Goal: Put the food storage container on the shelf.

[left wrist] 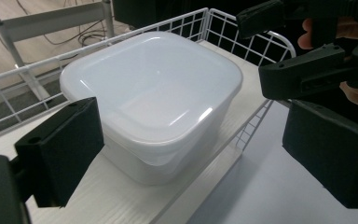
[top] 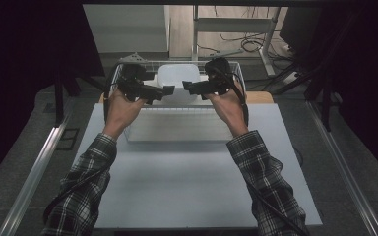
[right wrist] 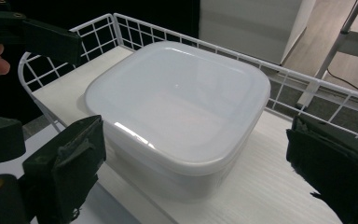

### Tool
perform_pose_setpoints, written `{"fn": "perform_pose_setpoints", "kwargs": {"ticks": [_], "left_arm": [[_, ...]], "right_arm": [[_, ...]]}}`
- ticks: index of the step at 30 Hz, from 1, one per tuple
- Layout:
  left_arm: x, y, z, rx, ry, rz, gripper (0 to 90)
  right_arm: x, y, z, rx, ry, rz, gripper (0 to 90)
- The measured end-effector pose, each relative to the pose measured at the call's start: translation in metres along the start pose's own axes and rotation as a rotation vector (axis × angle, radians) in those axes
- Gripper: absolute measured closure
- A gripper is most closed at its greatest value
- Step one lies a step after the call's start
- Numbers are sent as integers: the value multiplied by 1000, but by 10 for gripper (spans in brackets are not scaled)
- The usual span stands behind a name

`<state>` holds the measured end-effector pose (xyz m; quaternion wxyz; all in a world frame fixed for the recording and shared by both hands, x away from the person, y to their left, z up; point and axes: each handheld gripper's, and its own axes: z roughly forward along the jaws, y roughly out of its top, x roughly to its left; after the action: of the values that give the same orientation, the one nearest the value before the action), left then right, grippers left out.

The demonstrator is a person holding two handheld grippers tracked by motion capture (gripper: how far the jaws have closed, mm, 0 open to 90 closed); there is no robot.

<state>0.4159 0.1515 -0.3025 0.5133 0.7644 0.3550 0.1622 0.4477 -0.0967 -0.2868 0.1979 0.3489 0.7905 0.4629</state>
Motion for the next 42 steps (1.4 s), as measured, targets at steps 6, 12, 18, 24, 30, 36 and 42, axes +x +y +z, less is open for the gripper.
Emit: {"fn": "perform_pose_setpoints", "kwargs": {"ticks": [6, 12, 18, 24, 30, 36, 42], "left_arm": [[-2, -6, -6, -31, -22, -8, 29], [-4, -13, -14, -49, -56, -13, 22], [-7, -19, -20, -38, -73, -5, 19], [-9, -28, -24, -24, -78, 3, 18], [-9, -37, -26, -10, -70, -5, 19], [-10, -49, -27, 4, -67, -11, 23], [-12, -61, -29, 4, -71, -15, 23]], "right_arm": [[4, -5, -3, 3, 20, -19, 31], [10, -11, -7, 18, 38, -43, 19], [14, -14, -10, 31, 42, -65, 18], [12, -17, -14, 57, 46, -87, 18], [11, -24, -19, 60, 45, -89, 18], [7, -39, -23, 48, 52, -68, 16], [5, -50, -31, 33, 62, -65, 13]]}}
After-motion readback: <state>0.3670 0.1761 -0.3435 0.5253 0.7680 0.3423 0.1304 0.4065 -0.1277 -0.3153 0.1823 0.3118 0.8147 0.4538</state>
